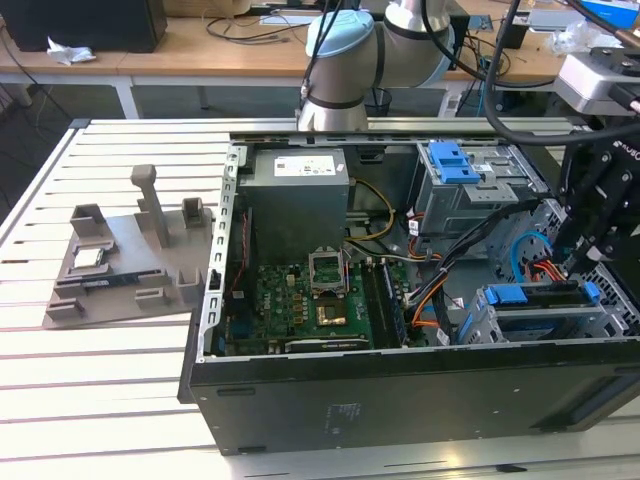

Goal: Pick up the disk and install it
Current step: 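Insert the second disk wire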

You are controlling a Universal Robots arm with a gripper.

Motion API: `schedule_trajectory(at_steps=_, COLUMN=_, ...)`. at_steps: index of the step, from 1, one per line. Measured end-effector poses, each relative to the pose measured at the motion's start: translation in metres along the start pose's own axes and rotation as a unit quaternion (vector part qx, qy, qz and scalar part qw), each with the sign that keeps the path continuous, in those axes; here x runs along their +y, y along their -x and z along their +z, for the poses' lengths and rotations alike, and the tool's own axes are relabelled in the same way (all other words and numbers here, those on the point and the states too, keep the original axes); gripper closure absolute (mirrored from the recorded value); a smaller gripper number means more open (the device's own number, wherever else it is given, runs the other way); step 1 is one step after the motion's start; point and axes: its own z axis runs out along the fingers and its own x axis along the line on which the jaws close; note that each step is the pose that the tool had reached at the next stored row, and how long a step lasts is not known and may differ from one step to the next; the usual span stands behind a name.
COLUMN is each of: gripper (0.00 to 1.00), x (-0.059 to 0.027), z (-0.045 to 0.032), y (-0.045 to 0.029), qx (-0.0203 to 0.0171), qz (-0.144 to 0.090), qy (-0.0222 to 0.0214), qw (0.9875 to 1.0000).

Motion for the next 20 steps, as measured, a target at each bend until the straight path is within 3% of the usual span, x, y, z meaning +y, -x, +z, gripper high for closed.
schedule_trajectory(at_steps=2, gripper=0.73, x=0.0000, z=0.0001, y=0.0000, qx=0.0000, qz=0.000, qy=0.0000, qw=1.0000)
schedule_trajectory(at_steps=3, gripper=0.73, x=0.0000, z=0.0002, y=0.0000, qx=0.0000, qz=0.000, qy=0.0000, qw=1.0000)
schedule_trajectory(at_steps=6, gripper=0.89, x=0.0000, z=0.0003, y=0.0000, qx=0.0000, qz=0.000, qy=0.0000, qw=1.0000)
schedule_trajectory(at_steps=10, gripper=0.89, x=0.0000, z=0.0005, y=-0.0001, qx=-0.0001, qz=0.000, qy=0.0000, qw=1.0000)
schedule_trajectory(at_steps=12, gripper=0.89, x=0.0011, z=0.0016, y=-0.0037, qx=-0.0001, qz=0.000, qy=0.0000, qw=1.0000)
schedule_trajectory(at_steps=20, gripper=0.89, x=0.0036, z=0.0184, y=-0.0058, qx=0.0007, qz=0.000, qy=0.0000, qw=1.0000)
